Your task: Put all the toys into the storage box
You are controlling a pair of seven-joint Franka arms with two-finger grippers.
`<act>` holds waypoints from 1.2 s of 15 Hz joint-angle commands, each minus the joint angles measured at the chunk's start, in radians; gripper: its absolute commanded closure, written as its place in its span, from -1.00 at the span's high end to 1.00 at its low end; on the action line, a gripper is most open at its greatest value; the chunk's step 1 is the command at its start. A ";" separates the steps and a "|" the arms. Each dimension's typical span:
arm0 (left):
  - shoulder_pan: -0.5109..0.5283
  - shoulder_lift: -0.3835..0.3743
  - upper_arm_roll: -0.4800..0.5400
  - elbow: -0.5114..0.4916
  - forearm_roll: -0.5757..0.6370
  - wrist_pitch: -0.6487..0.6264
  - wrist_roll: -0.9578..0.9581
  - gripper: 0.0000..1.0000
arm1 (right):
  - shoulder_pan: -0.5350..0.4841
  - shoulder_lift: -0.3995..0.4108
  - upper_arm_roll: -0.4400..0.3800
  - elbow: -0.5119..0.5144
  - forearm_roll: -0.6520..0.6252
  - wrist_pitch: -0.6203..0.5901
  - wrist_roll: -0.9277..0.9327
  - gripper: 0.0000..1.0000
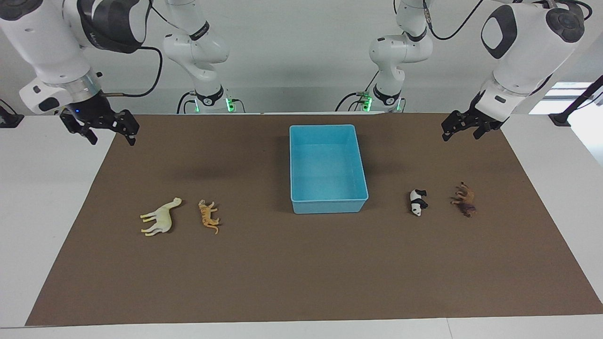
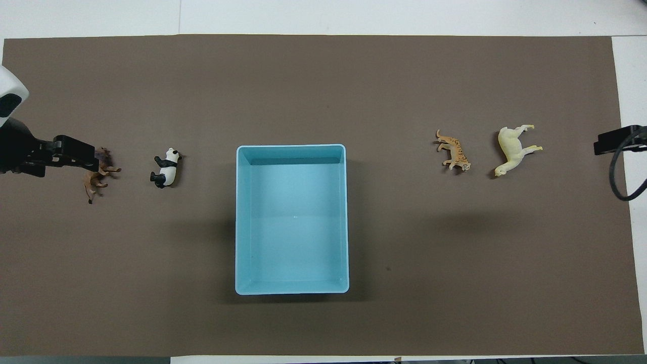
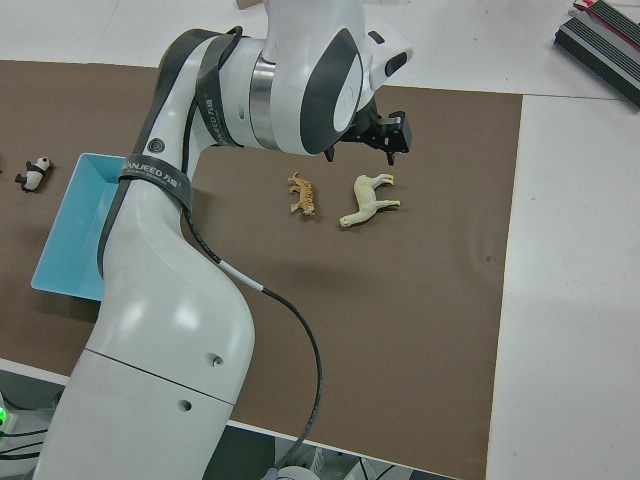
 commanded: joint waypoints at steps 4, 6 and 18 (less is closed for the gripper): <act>0.011 -0.027 -0.005 -0.032 -0.011 0.028 0.007 1.00 | 0.001 0.002 -0.003 -0.270 -0.004 0.297 -0.049 1.00; 0.011 -0.026 -0.005 -0.030 -0.011 0.034 0.007 1.00 | 0.001 0.079 -0.003 -0.275 -0.004 0.377 -0.053 1.00; 0.003 0.005 -0.003 -0.350 0.003 0.546 -0.052 1.00 | 0.003 0.295 0.000 -0.311 0.193 0.733 -0.431 1.00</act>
